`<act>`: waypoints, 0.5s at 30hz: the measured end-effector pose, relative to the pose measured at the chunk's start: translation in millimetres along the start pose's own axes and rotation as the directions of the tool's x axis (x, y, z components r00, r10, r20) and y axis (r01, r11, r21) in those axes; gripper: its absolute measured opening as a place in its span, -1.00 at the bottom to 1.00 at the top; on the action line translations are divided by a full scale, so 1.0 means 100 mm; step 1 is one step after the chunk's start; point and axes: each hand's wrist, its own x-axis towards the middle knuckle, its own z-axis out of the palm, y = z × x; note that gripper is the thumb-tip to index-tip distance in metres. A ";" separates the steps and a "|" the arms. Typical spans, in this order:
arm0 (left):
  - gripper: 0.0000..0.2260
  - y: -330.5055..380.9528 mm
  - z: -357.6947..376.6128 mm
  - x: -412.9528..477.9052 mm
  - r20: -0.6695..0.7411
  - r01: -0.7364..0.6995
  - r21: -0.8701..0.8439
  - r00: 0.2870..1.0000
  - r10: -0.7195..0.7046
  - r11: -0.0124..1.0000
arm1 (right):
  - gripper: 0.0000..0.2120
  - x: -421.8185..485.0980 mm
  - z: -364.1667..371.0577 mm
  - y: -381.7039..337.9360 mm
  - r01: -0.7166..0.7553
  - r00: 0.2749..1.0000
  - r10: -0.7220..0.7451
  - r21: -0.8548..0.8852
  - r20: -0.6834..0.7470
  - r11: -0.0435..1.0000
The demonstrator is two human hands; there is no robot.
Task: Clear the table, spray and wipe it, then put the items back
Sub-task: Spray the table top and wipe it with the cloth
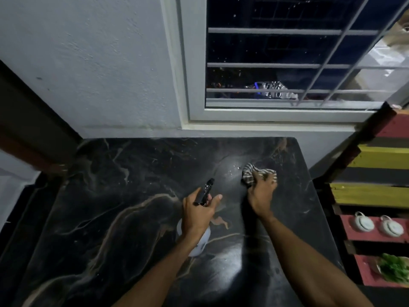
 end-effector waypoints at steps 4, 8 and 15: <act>-0.70 0.05 -0.02 0.18 0.014 -0.040 0.021 0.999 0.039 0.999 | -0.42 -0.19 0.27 -0.37 0.516 0.839 -0.497 -0.031 0.220 0.856; -0.70 0.11 0.05 0.34 0.003 -0.061 0.038 0.998 0.061 0.997 | -0.47 0.29 0.13 -0.28 0.251 0.964 -0.252 0.028 0.086 0.968; -0.71 0.23 0.28 0.50 -0.040 -0.022 0.084 0.999 0.025 0.996 | -0.41 0.57 0.16 -0.39 0.635 0.749 -0.615 0.001 0.245 0.773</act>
